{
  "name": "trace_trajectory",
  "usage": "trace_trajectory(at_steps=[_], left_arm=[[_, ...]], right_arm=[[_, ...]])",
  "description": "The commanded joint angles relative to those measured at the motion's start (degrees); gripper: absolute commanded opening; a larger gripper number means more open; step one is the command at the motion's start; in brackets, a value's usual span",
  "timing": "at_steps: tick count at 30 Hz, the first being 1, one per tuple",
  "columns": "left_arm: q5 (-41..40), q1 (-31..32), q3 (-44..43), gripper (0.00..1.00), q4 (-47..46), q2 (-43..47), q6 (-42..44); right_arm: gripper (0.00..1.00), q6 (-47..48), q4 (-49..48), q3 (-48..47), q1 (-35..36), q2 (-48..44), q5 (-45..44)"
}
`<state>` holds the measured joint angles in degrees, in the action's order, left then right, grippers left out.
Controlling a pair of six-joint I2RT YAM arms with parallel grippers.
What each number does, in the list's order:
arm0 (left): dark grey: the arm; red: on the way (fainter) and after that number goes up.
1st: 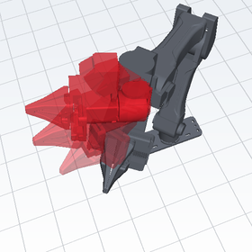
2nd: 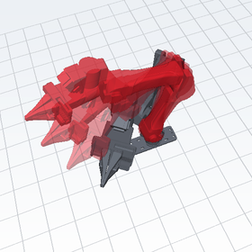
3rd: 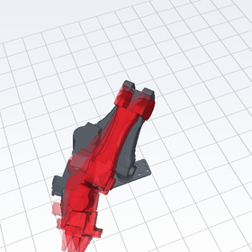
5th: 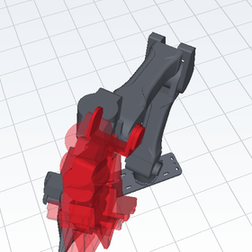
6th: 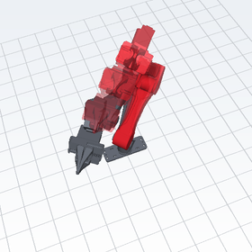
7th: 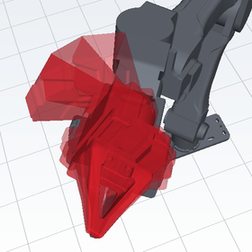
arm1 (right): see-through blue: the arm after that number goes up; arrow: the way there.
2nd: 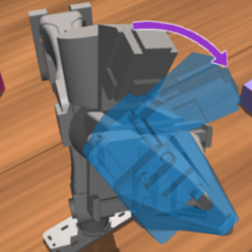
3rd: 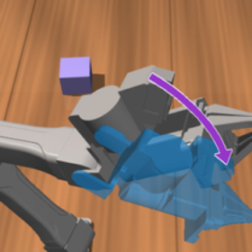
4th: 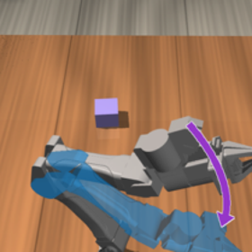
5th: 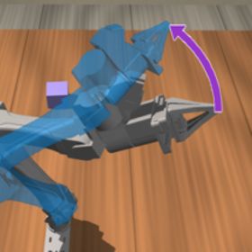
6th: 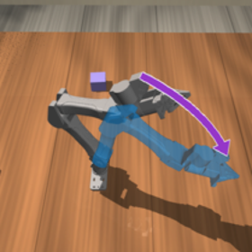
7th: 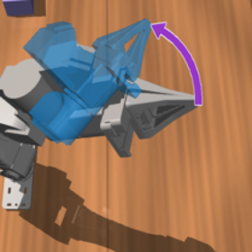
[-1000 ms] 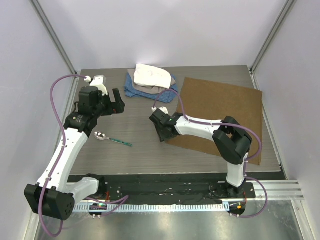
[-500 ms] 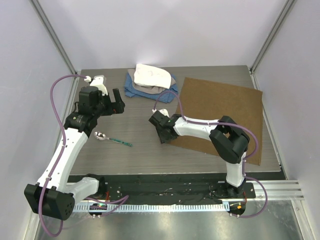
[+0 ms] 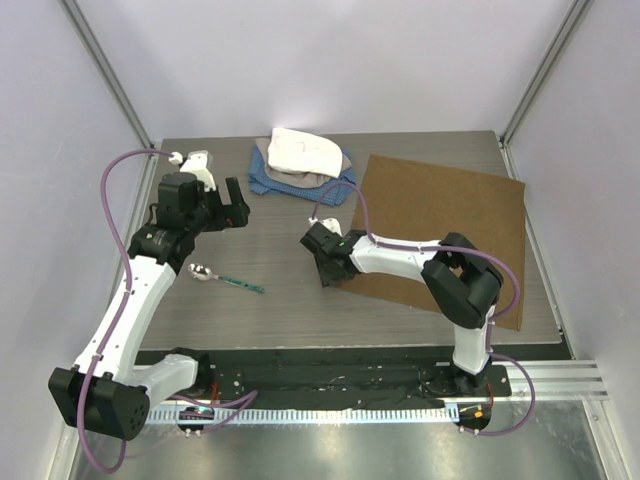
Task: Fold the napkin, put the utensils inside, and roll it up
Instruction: Fold the napkin
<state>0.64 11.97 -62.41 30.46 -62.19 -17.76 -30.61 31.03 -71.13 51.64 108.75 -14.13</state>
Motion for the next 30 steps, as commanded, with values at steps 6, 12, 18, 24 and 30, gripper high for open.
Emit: trace_trajectory(at_steps=[6,12,18,24,30], left_arm=[[-0.2,0.1,-0.1,1.0,-1.3,0.6,0.3],[-0.1,0.0,-0.1,1.0,-1.4,0.3,-0.1],[-0.3,0.1,-0.1,1.0,-1.4,0.8,0.0],[-0.3,0.1,-0.1,1.0,-1.4,1.0,0.1],[-1.9,0.1,-0.2,1.0,-1.4,1.1,0.4]], right_arm=[[0.36,-2.5,4.1,6.7,-0.4,2.3,3.5],[0.31,-3.3,-0.5,10.4,-0.8,1.5,9.3],[0.22,-3.1,-3.0,9.6,-0.8,1.7,15.4],[0.01,-2.0,-3.4,6.7,-0.3,2.1,18.2],[0.01,-0.7,-1.7,2.6,-0.4,0.5,15.2]])
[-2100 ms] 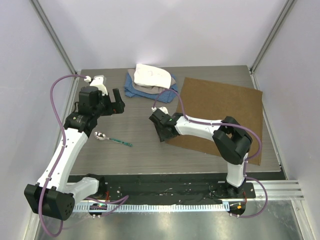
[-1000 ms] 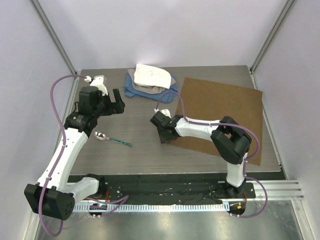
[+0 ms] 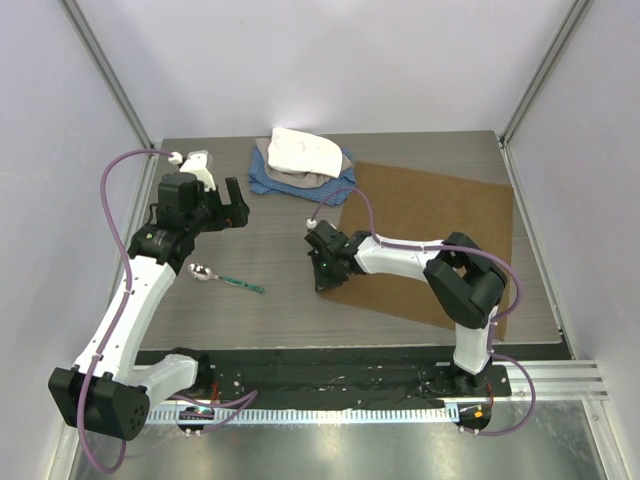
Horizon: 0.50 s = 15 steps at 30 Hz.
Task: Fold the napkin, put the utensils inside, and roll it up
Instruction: Fold the napkin
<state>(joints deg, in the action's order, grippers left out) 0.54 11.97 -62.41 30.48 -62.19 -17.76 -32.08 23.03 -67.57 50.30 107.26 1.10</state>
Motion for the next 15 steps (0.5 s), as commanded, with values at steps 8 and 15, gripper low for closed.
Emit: trace_trajectory(at_steps=[8,15], left_arm=[[-2.2,0.0,0.0,1.0,-1.4,1.4,0.4],[-2.0,0.1,0.3,1.0,-1.7,1.0,0.4]], right_arm=[[0.01,7.5,14.1,-6.5,-6.3,-5.0,-8.6],[0.01,13.0,15.0,-4.5,-21.0,-10.1,-15.0]])
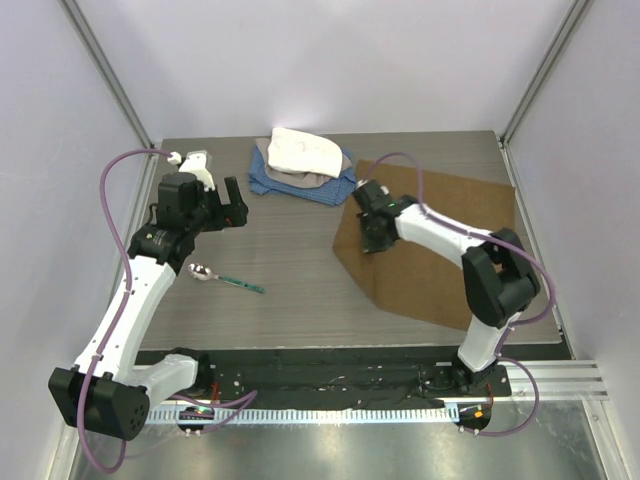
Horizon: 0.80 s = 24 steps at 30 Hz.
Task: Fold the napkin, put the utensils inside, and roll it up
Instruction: Fold the napkin
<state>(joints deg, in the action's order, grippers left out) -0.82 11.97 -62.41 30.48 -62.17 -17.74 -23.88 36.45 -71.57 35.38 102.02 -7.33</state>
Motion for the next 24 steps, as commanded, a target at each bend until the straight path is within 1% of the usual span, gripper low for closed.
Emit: trace_trajectory(at_steps=[1,6,8,15,24], left_arm=[[-0.6,0.1,0.4,1.0,-1.6,1.0,0.2],[-0.4,0.0,0.8,1.0,-2.1,0.2,0.1],[-0.5,0.1,0.9,1.0,-2.2,-0.2,0.1],[-1.5,0.1,0.9,1.0,-1.9,-0.8,0.3],[-2.7,0.0,0.4,1.0,-1.3,-2.5,1.0]], right_arm=[[0.01,5.5,1.5,-0.8,-9.6,-4.6,-7.6],[0.01,8.6,1.0,-5.4,-18.6,0.3,-12.8],[0.01,9.7,0.7,-8.3,-22.2,2.2,-13.4],[0.01,12.7,1.0,-16.7,-30.3,9.2,-15.0],[0.01,15.1,2.5,-26.9,-37.3,16.2,-16.0]])
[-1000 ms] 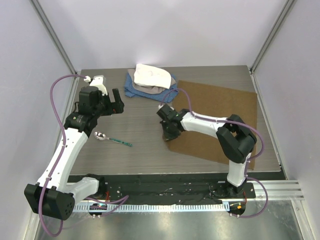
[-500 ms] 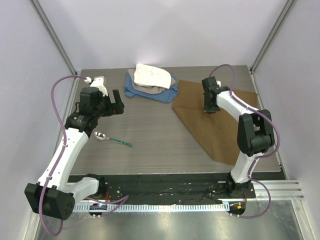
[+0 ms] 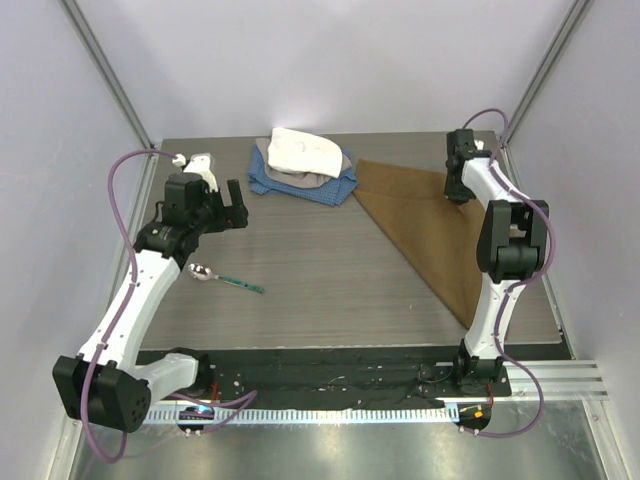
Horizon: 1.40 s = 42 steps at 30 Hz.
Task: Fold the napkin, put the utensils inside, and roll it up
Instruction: Fold the napkin
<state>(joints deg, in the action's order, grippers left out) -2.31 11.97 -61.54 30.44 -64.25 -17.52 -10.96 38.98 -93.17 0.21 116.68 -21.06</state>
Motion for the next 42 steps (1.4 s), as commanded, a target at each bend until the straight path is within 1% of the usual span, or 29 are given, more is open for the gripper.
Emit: trace_trajectory(at_steps=[1,14,30,42], left_arm=[[-1.0,0.1,-0.4,1.0,-1.3,-0.6,1.0],[-1.5,0.0,-0.2,1.0,-1.7,-1.7,1.4],[-2.8,0.0,0.2,1.0,-2.0,-2.1,2.1],[-2.8,0.0,0.2,1.0,-2.2,-2.8,2.1]], right_arm=[[0.01,2.4,0.0,-6.9,-3.2,2.1,-2.3],[0.01,4.8,1.7,-19.0,-10.3,10.3,-2.6],[0.01,5.9,2.8,-31.6,-13.6,18.3,-2.4],[0.01,5.8,2.7,-36.9,-15.2,21.9,-1.5]])
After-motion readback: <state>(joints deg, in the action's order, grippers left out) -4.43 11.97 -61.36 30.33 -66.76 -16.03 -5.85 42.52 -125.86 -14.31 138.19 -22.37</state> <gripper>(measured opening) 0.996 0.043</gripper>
